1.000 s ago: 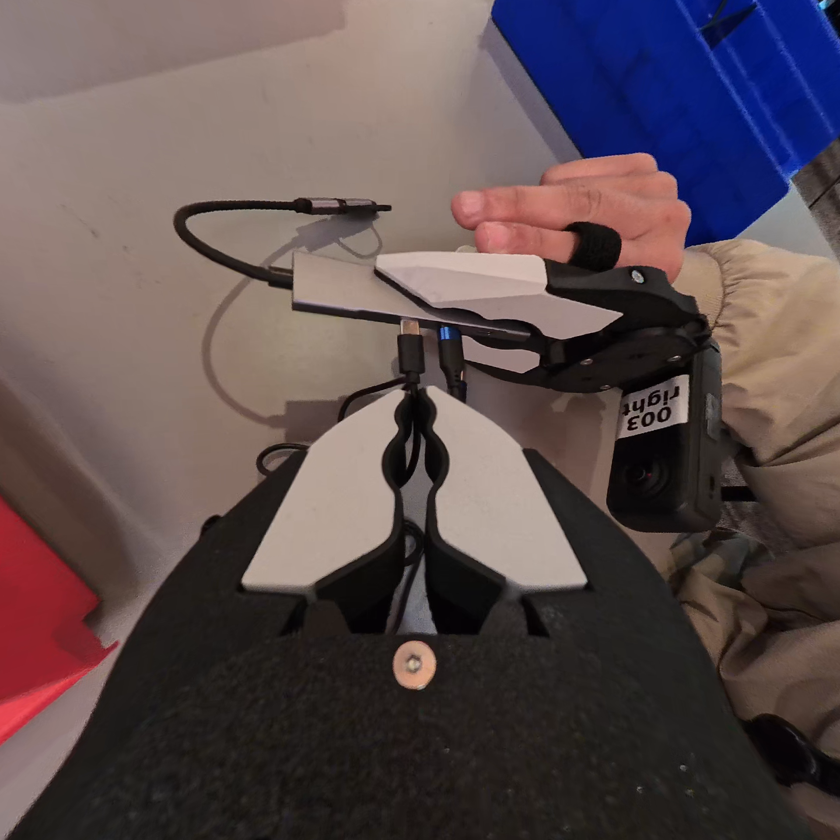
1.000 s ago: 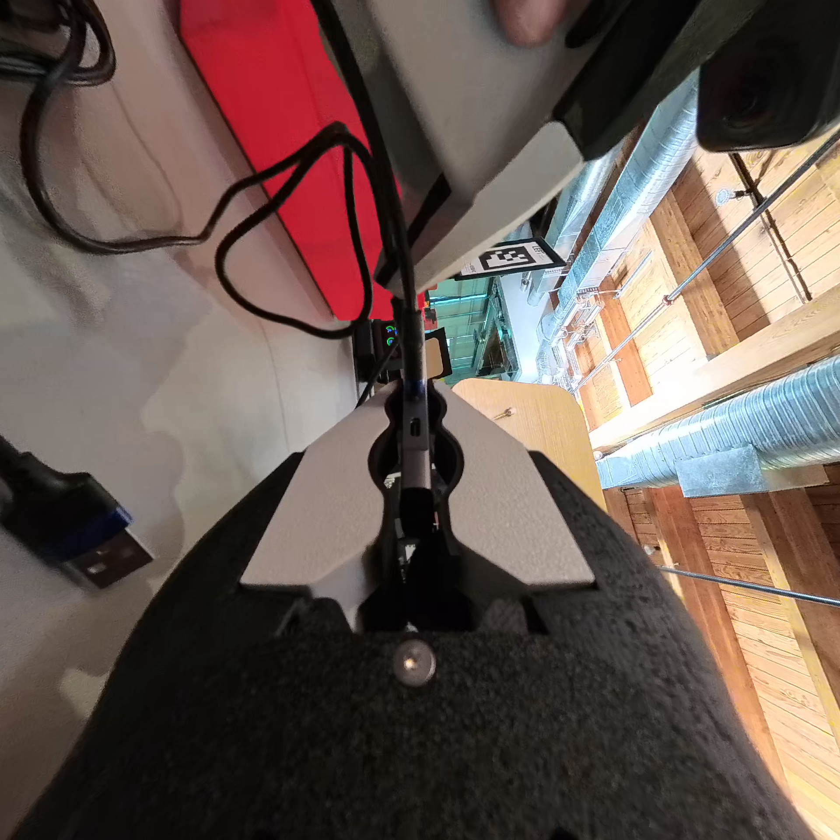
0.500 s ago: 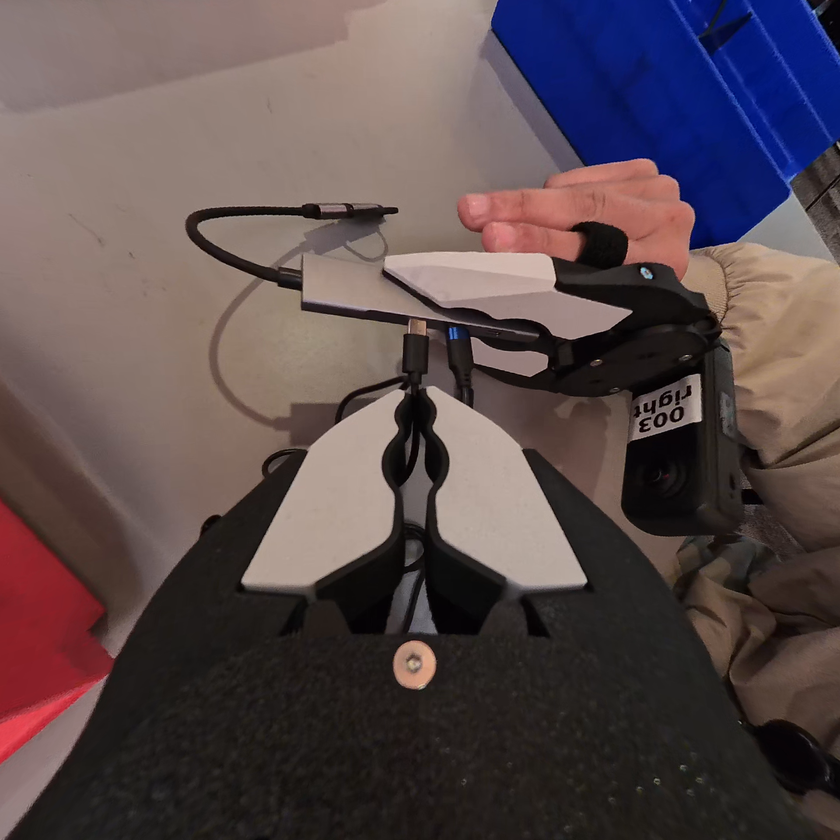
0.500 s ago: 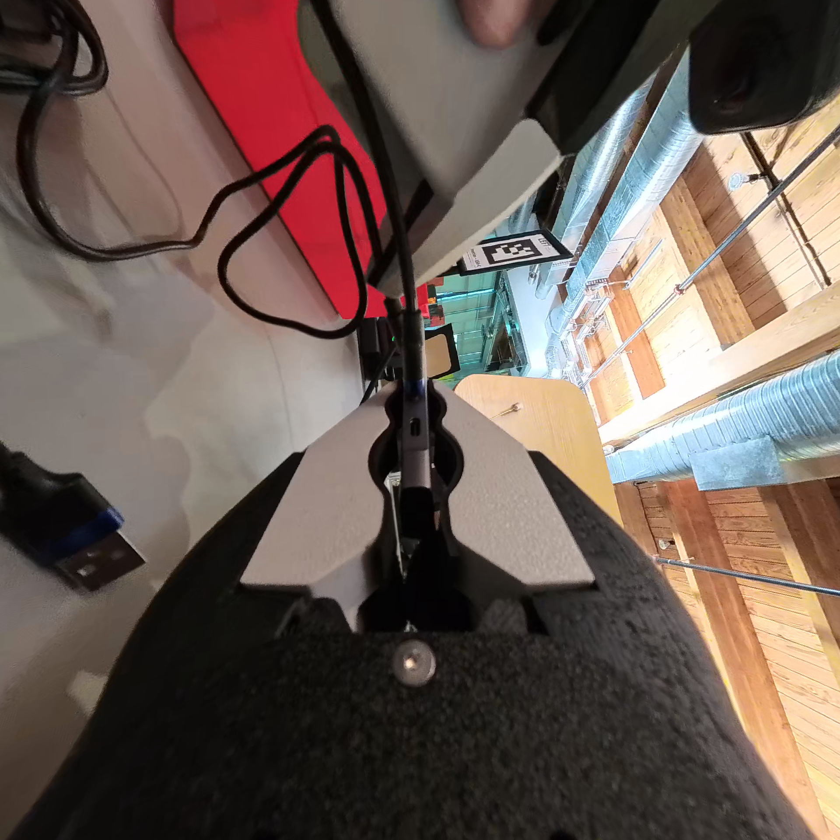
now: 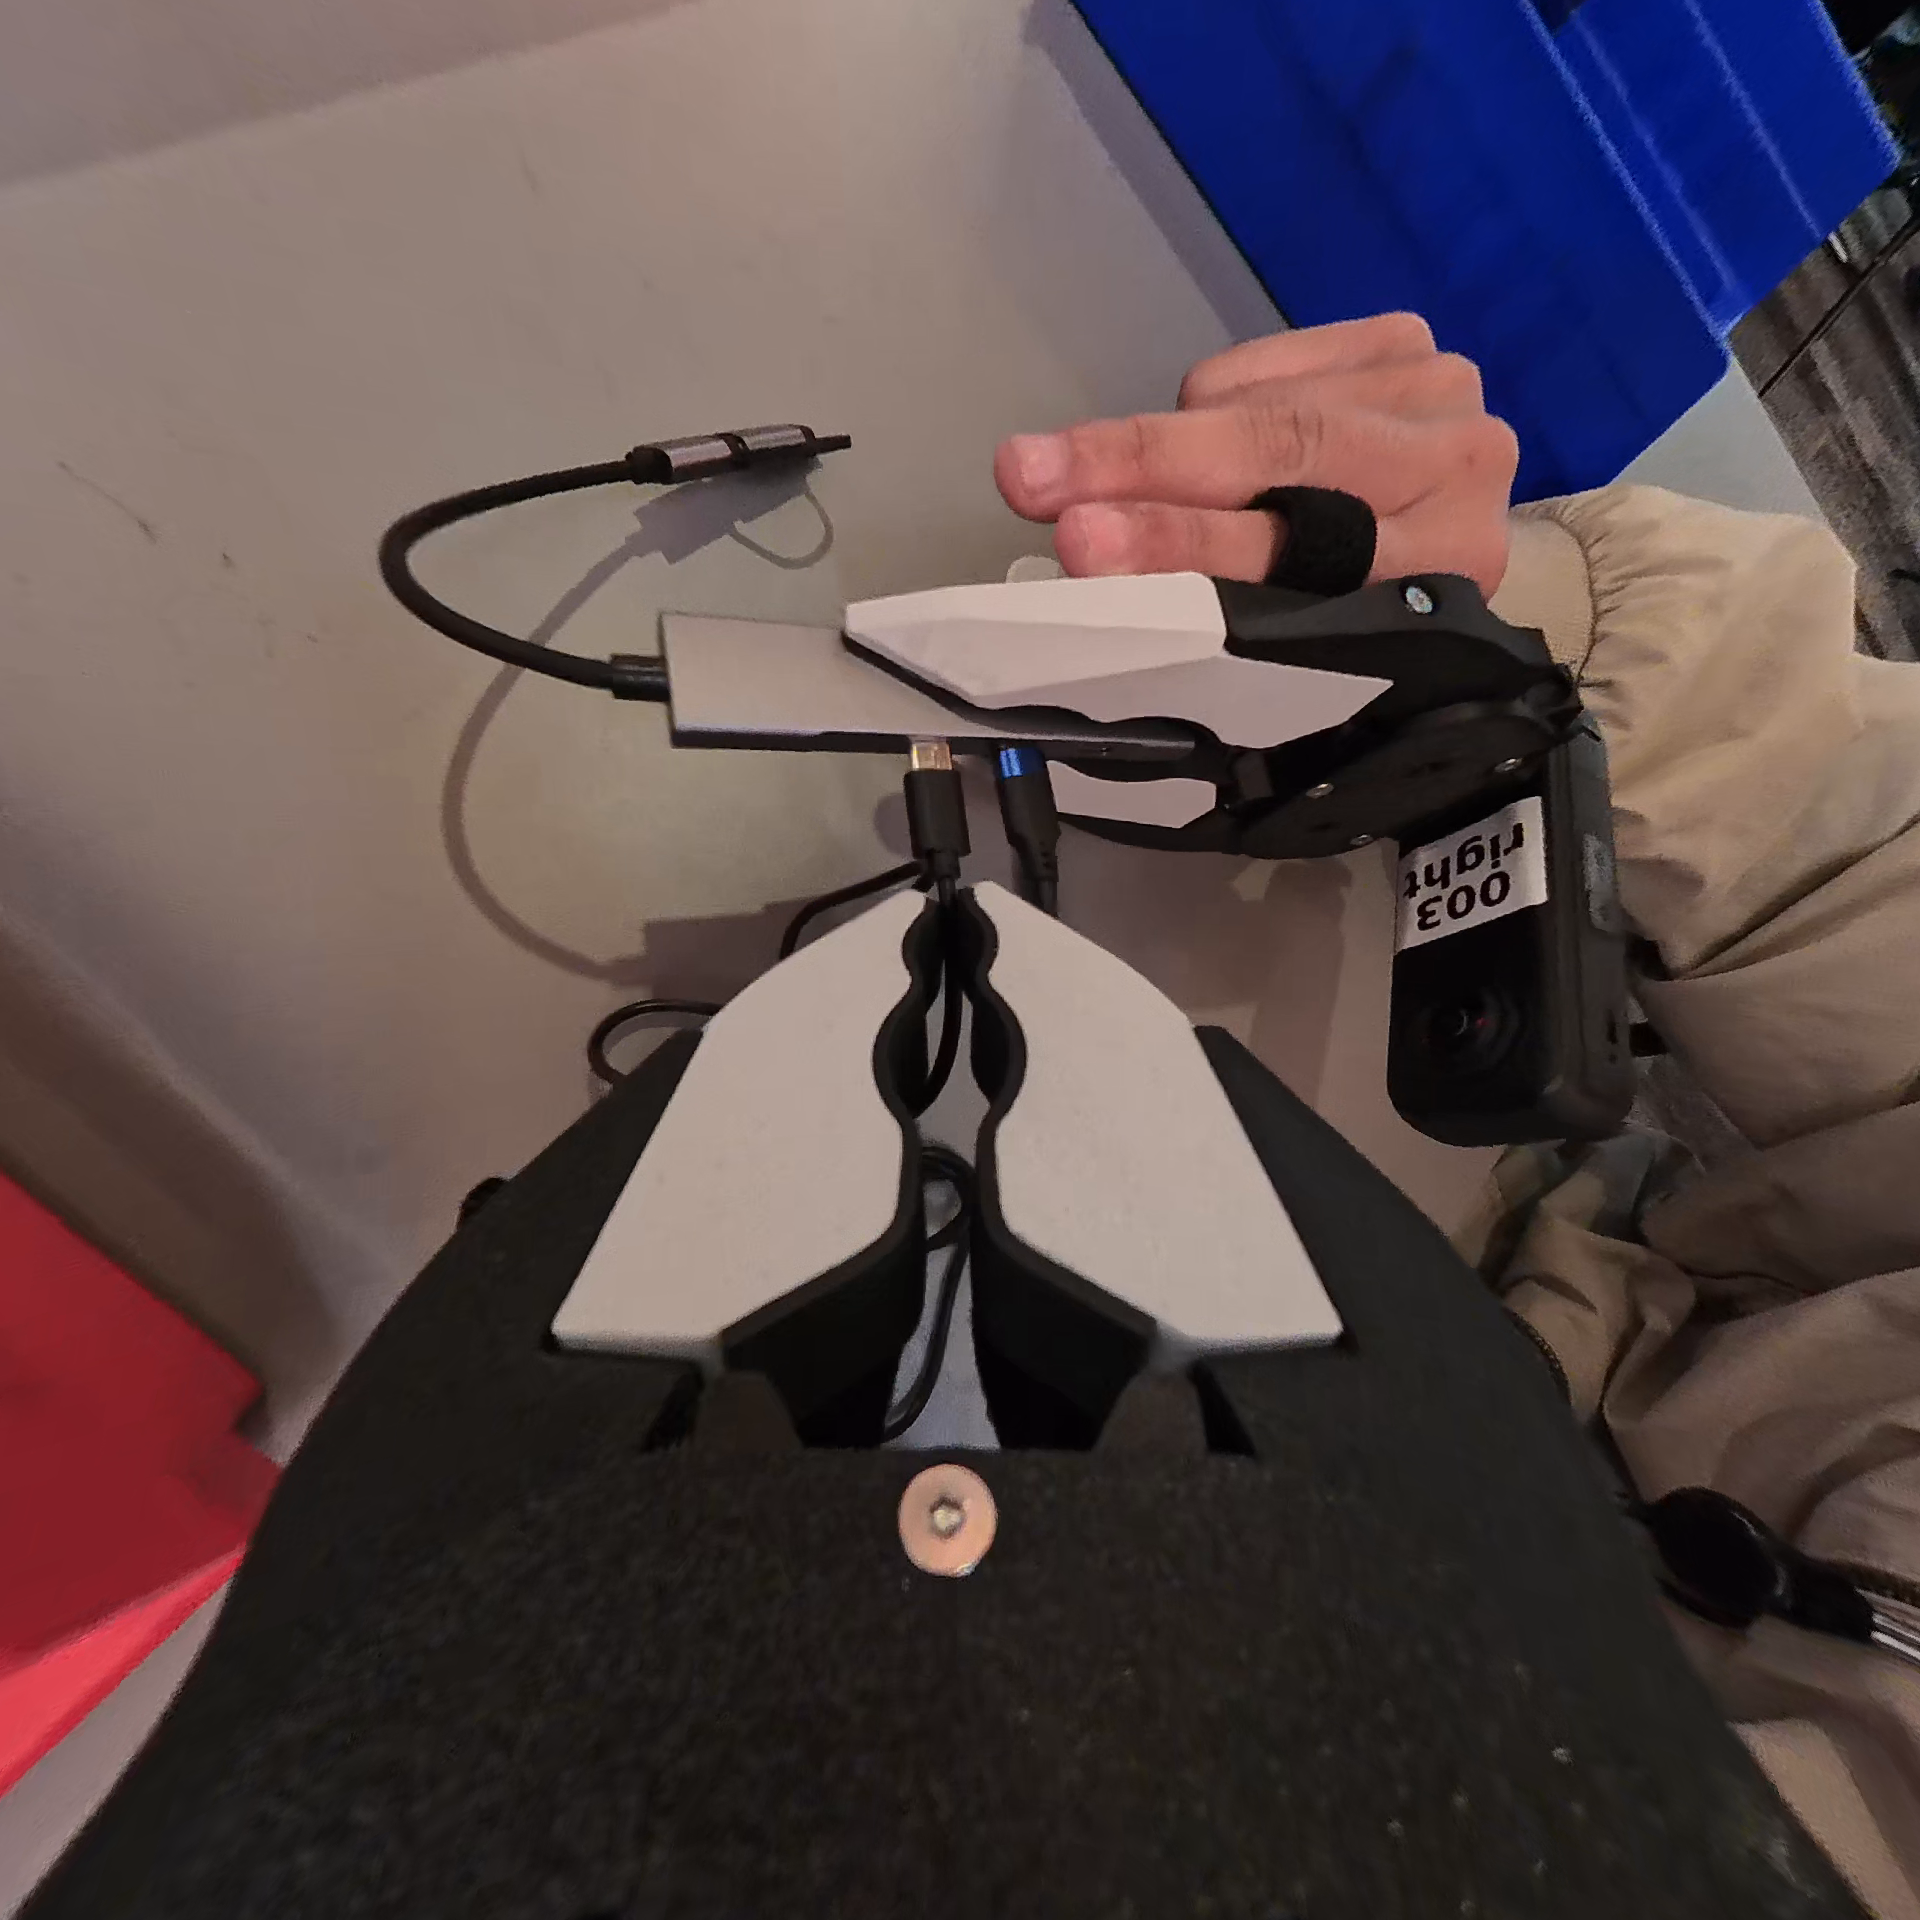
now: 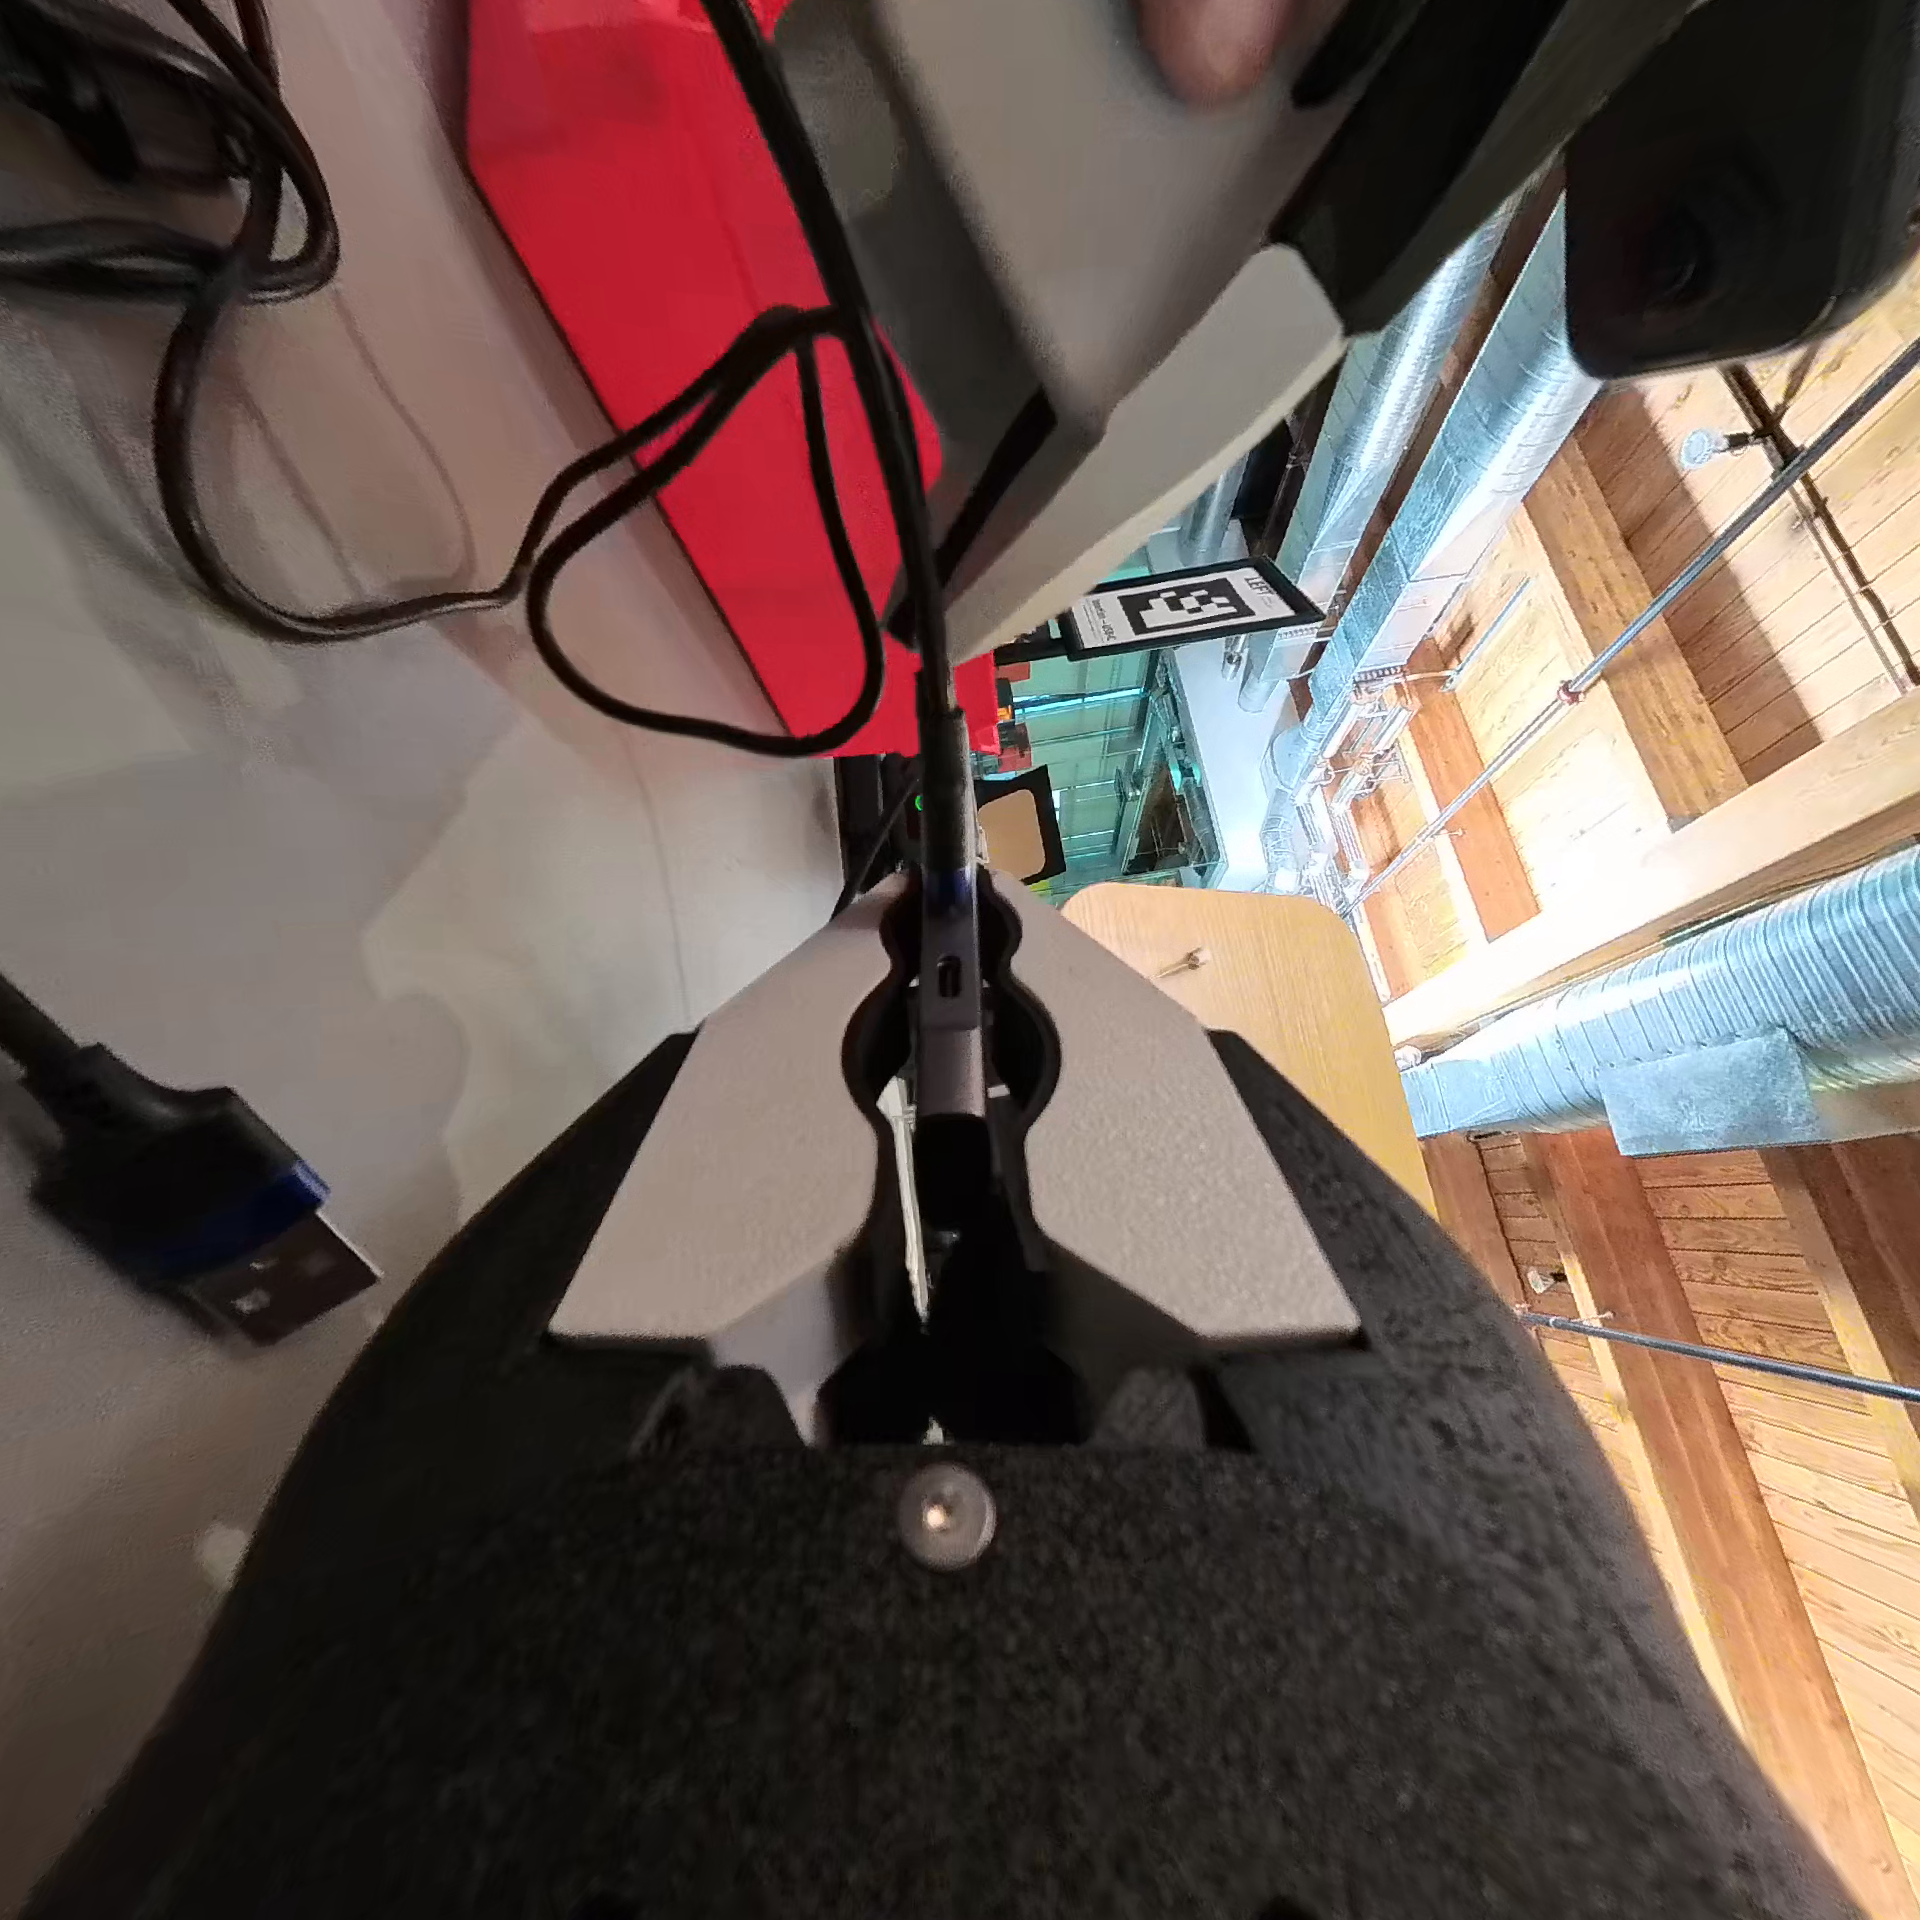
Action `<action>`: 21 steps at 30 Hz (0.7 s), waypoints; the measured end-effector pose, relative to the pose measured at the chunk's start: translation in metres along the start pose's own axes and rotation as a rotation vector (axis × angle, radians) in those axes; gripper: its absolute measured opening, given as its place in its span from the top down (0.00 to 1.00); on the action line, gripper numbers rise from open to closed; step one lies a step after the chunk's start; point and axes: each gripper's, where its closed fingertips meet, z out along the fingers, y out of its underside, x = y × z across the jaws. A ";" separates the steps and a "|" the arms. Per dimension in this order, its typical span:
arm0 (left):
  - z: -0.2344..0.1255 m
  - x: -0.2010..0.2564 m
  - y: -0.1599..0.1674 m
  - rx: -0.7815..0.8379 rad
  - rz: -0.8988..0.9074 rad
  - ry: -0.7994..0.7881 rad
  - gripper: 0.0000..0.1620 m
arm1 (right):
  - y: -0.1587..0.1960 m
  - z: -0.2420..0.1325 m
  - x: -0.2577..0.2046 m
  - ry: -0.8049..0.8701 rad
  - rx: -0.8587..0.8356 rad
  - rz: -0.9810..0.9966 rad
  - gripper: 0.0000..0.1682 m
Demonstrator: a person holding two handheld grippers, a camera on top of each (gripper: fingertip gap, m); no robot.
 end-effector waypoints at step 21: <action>0.009 -0.008 -0.016 0.170 0.218 -0.188 0.99 | 0.013 0.001 0.003 -0.005 -0.083 0.057 0.96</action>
